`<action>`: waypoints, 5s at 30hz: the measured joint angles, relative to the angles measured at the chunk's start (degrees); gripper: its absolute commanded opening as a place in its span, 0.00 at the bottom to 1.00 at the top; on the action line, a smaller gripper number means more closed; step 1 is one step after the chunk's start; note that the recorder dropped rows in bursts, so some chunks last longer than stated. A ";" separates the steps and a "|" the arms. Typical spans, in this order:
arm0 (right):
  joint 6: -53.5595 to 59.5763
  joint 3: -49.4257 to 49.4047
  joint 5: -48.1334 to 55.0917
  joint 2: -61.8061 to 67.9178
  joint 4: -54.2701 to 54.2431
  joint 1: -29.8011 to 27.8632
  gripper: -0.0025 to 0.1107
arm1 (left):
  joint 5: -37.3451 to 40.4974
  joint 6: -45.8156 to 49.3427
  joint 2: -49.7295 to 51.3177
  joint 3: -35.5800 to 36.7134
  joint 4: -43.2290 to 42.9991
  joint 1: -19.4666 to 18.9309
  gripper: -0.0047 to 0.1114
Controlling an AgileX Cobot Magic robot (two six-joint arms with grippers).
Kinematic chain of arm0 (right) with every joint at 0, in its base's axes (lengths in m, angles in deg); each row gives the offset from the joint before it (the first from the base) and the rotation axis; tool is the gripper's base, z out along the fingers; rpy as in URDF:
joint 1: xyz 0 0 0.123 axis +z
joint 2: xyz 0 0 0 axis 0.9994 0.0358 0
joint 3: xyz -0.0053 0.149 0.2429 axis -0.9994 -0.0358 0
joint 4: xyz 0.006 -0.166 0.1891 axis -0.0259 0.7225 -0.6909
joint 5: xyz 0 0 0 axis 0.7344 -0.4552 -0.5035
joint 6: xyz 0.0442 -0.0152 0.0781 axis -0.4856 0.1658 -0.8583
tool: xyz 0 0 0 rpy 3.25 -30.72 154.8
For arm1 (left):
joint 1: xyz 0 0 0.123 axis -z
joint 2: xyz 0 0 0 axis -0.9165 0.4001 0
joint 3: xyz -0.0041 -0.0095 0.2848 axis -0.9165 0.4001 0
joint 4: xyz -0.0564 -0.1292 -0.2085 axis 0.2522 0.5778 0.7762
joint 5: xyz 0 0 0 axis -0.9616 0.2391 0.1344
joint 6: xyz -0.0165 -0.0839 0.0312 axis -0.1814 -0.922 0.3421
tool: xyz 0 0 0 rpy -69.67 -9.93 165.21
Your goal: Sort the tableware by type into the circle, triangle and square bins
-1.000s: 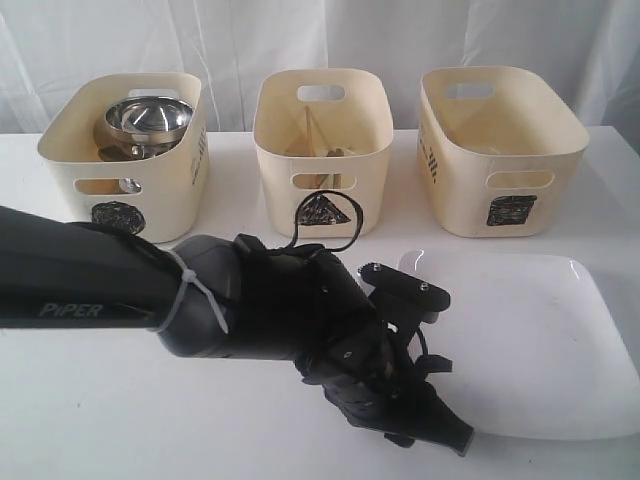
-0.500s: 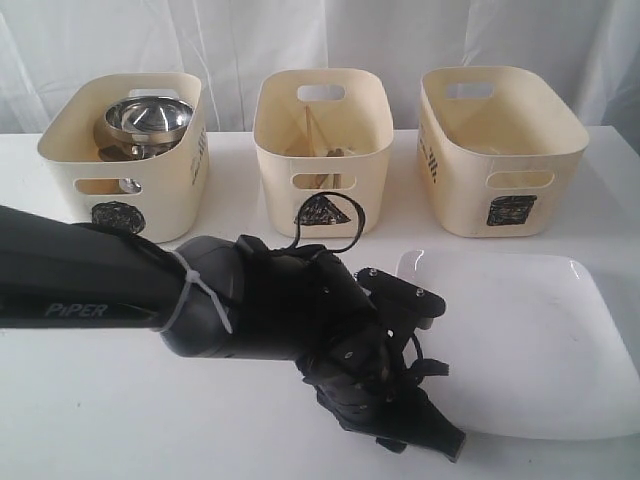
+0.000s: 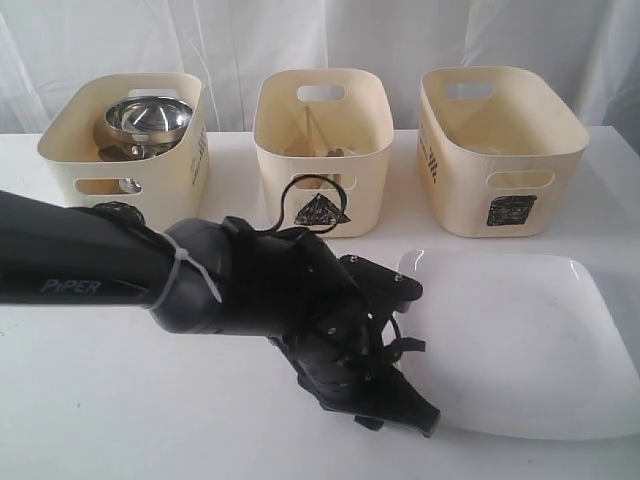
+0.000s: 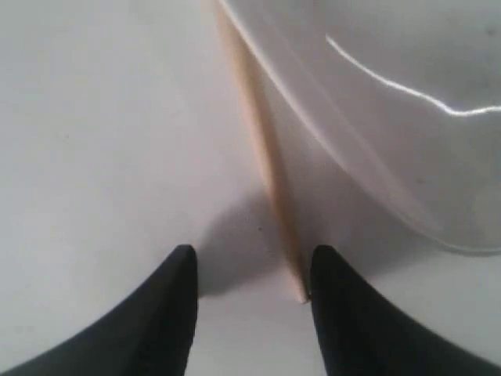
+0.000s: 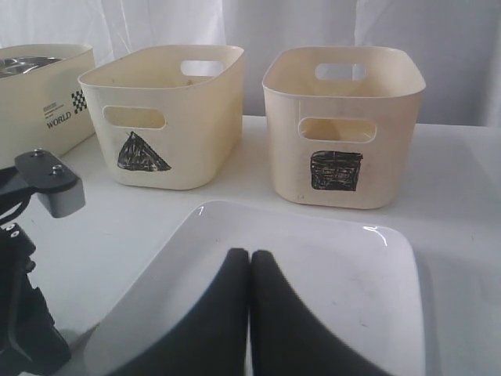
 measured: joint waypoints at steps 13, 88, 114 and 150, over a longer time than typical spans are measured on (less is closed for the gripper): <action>0.00 0.00 0.00 0.00 0.00 0.00 0.02 | 5.52 -0.07 -0.10 -0.44 -3.94 -6.05 0.48; 0.00 0.00 0.00 0.00 0.00 0.00 0.02 | 2.07 101.66 -6.15 0.59 65.04 -7.34 0.43; -0.65 0.00 0.00 0.00 0.00 0.00 0.02 | 2.69 -1.75 -8.20 0.59 -16.18 -6.72 0.43; -0.84 0.00 0.00 0.00 0.00 0.00 0.02 | 0.35 13.57 -8.20 0.59 -7.16 -4.76 0.64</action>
